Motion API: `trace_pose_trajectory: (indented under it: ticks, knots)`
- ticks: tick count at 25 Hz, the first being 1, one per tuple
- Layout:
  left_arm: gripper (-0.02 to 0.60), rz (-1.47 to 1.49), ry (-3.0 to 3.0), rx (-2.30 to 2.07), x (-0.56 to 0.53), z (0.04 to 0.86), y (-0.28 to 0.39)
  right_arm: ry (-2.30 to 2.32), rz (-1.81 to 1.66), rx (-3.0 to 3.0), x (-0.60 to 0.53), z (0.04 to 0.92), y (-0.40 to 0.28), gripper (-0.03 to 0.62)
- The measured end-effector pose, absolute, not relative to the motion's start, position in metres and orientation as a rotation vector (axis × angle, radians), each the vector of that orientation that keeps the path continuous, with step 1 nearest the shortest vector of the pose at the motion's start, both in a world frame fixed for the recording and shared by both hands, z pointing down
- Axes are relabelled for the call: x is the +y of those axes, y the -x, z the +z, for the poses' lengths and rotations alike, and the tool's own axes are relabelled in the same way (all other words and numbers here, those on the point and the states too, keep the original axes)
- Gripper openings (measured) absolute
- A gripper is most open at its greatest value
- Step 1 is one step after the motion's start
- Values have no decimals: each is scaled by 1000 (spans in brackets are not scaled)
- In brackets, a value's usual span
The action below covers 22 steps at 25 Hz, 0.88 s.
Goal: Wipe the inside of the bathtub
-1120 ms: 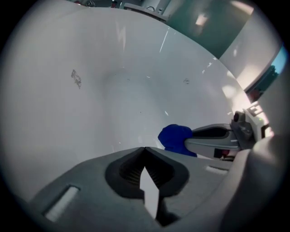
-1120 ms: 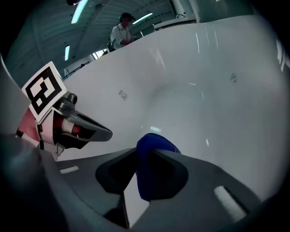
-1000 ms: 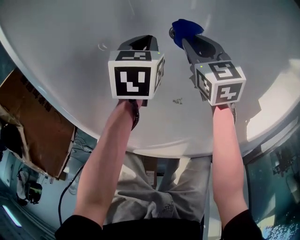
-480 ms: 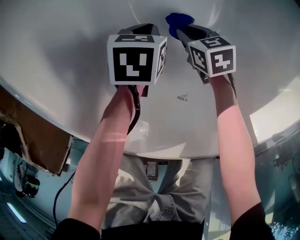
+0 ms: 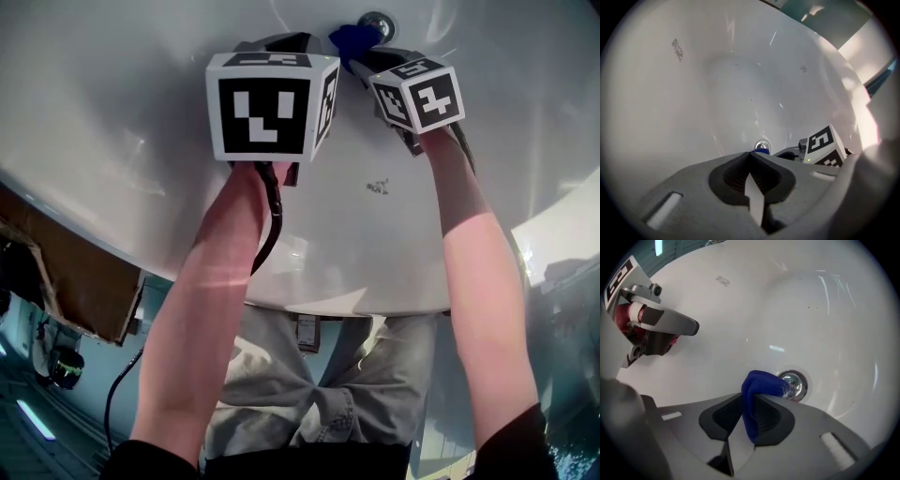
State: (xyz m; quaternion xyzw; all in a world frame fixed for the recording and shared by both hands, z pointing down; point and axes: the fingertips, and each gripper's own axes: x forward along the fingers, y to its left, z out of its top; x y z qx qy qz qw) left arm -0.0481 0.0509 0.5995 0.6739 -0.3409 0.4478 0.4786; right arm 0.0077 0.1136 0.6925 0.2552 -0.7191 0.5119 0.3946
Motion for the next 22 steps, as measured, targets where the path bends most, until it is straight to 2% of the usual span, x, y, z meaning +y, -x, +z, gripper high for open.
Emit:
trace_pose_trajectory:
  ticks: [8,15,22]
  knots:
    - [5,1115,-1645,-805,63,598,59,-494,1376,-1736,148,703,9,80]
    - [5,1128,-1654,-809,65,593,61,-312,1217,-1747,169,694,15,78]
    - [5,1128,-1666,-820,70,584,59,-198,1206,-1761,186,678,17,78]
